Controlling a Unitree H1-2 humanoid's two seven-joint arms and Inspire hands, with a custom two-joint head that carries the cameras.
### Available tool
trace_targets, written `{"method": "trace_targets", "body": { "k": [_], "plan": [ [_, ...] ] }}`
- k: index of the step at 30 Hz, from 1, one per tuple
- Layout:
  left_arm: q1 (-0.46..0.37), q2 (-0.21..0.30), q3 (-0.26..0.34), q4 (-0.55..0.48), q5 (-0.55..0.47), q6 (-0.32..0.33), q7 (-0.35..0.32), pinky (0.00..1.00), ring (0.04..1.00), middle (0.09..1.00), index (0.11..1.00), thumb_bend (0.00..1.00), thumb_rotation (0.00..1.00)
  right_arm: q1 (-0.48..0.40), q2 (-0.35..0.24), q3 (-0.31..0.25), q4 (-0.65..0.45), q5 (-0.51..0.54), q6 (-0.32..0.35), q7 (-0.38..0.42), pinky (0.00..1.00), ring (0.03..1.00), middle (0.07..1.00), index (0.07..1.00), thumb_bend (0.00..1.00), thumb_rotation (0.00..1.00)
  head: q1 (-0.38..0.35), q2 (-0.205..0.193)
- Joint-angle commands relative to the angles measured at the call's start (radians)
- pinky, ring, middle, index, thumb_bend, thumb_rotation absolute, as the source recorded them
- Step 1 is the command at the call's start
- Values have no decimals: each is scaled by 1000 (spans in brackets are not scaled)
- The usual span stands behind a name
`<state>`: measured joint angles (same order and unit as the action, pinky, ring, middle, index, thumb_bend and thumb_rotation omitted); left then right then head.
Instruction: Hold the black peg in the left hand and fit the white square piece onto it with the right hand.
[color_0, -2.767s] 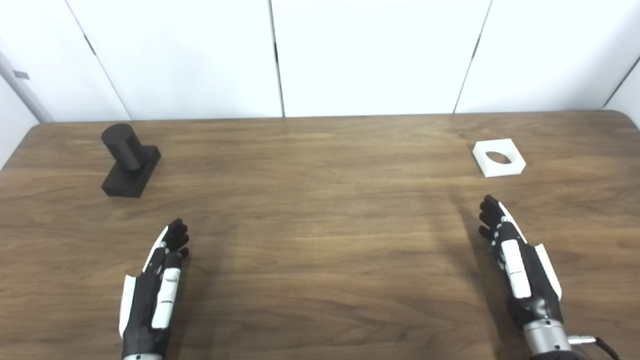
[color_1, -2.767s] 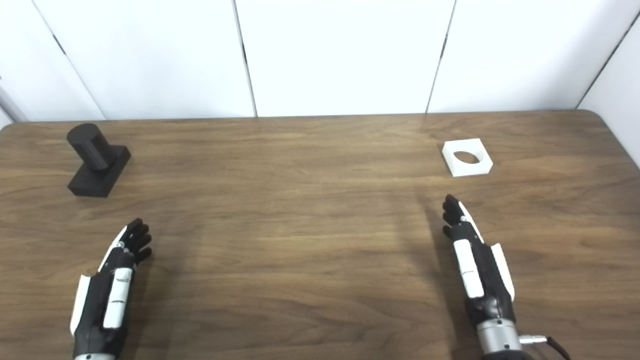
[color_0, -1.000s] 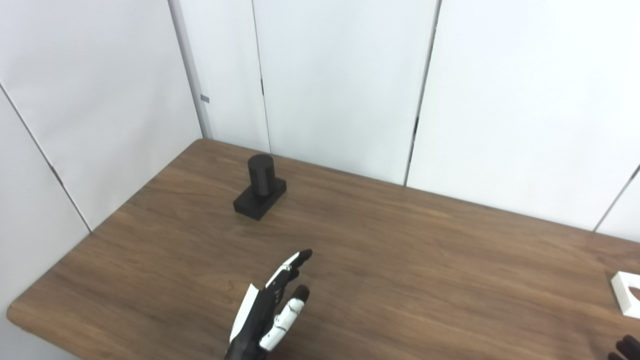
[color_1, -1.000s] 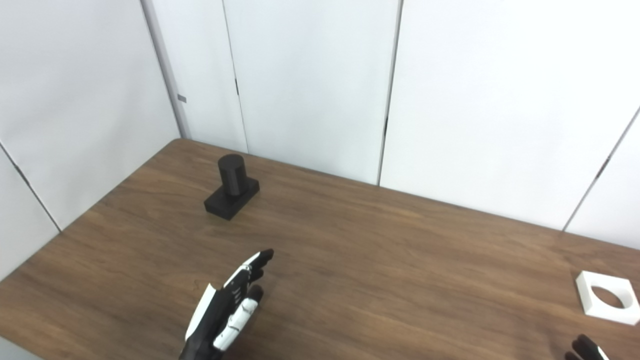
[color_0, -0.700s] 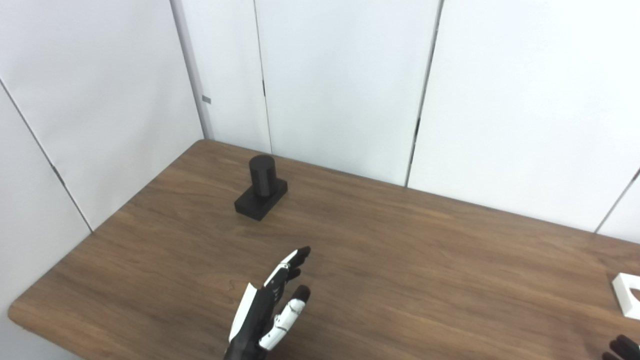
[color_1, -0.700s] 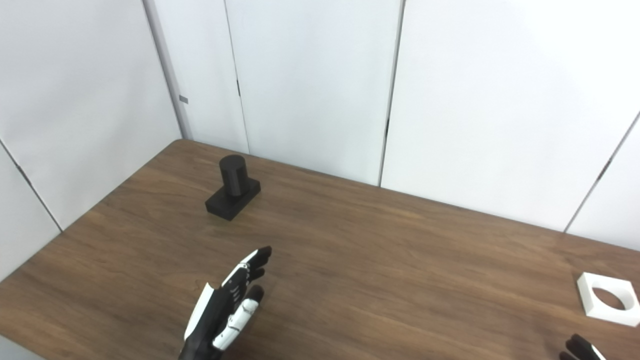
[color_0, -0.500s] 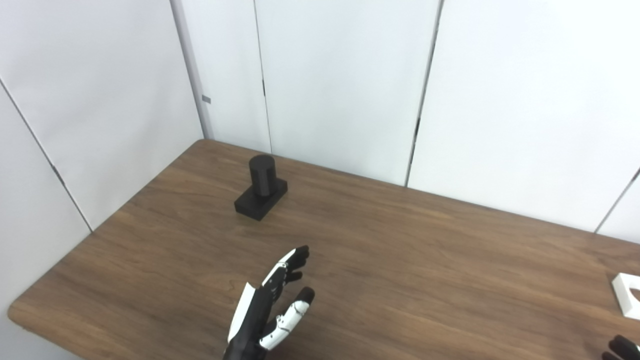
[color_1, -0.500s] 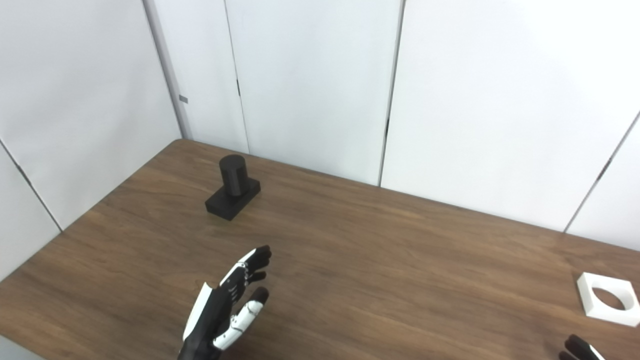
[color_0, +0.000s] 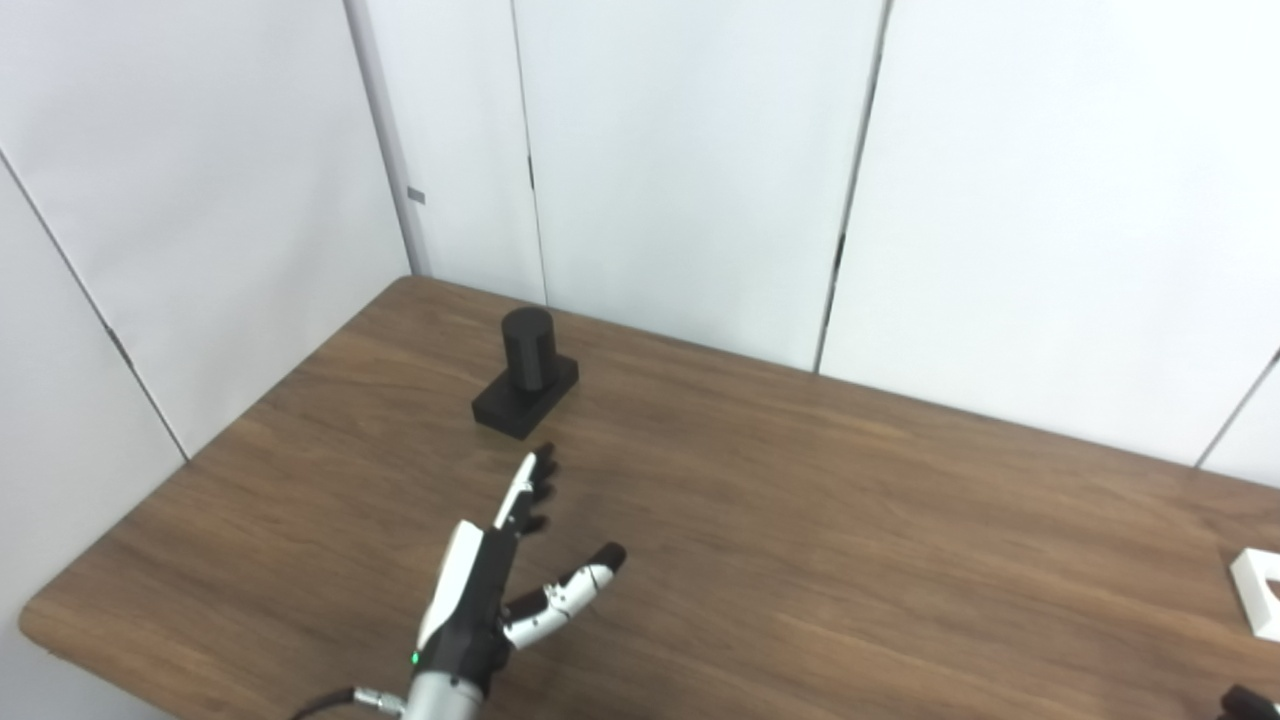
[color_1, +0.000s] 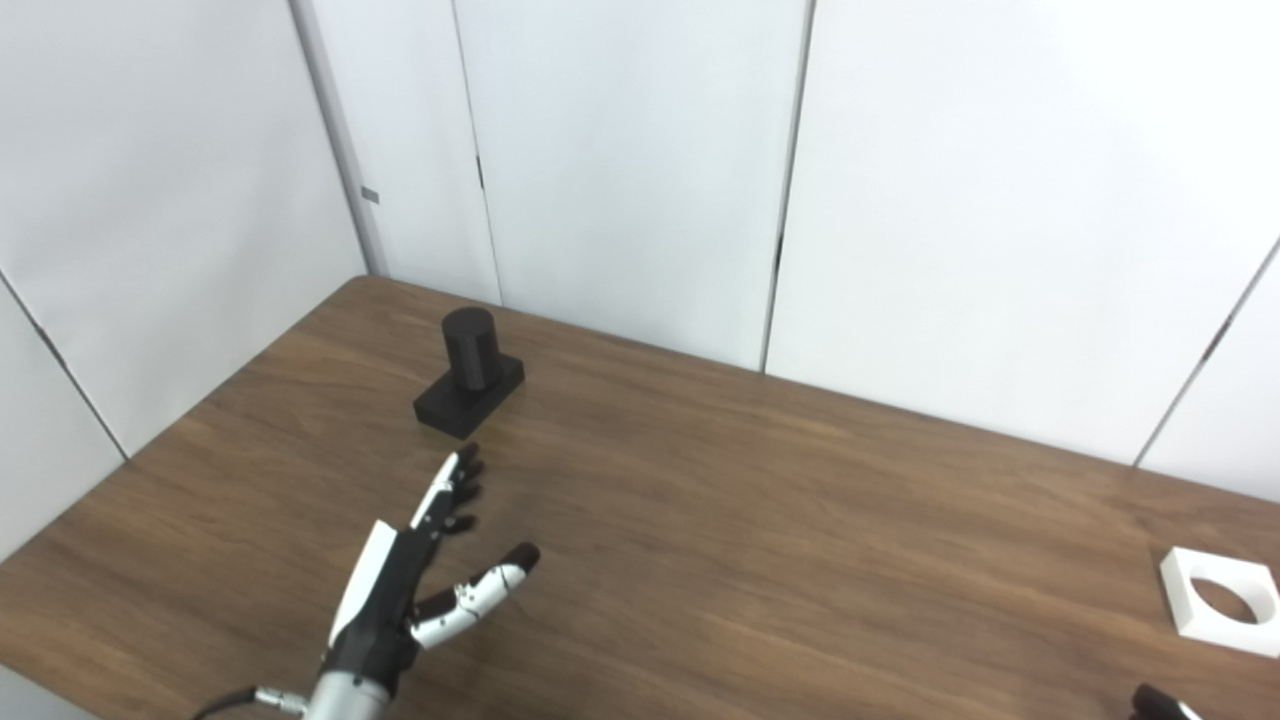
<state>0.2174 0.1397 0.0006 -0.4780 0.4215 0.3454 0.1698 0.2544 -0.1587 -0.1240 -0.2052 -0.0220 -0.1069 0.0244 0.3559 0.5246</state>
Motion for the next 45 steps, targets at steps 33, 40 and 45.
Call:
{"method": "trace_targets", "body": {
  "k": [33, 40, 45],
  "plan": [
    [-487, 126, 167, 544, 637, 124, -153, 1000, 1000, 1000, 965, 948, 775, 36, -10, -1, -29, 61, -58, 34, 965, 898, 851, 805, 920, 1000, -33, 34],
    [-569, 102, 222, 632, 564, 124, -129, 1000, 992, 988, 911, 957, 720, 44, -10, 0, -34, 67, -56, 35, 916, 883, 837, 810, 880, 992, -34, 39],
    [-613, 88, 248, 686, 553, 124, -106, 1000, 987, 975, 903, 946, 690, 48, -8, 3, -41, 67, -47, 36, 915, 886, 840, 812, 860, 987, -37, 39]
  ]
}}
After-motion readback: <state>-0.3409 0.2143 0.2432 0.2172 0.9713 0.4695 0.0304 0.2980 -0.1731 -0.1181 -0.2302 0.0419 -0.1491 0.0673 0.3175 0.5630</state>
